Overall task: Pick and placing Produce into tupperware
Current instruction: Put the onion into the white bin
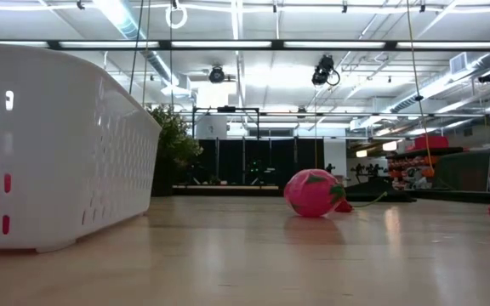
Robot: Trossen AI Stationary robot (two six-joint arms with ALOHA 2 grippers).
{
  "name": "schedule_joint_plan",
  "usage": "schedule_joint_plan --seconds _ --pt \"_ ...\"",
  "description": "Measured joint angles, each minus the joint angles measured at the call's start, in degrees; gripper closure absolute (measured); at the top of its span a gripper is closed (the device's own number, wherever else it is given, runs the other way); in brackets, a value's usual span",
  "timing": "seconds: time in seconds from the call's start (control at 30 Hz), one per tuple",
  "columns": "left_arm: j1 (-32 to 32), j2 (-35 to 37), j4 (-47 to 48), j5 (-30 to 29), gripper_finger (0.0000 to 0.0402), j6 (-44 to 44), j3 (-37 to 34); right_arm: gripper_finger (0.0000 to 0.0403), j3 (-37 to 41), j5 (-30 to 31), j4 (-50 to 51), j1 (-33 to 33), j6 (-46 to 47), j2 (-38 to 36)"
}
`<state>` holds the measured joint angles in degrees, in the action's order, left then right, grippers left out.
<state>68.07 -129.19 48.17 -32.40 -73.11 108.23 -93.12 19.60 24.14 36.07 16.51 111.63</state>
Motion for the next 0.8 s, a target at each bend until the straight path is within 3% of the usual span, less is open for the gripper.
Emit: schedule_joint_plan --seconds 0.8 --pt "-1.28 -3.73 2.35 1.24 0.0239 -3.21 0.03 0.0389 0.02 0.06 0.44 -0.06 -0.07 -0.02"
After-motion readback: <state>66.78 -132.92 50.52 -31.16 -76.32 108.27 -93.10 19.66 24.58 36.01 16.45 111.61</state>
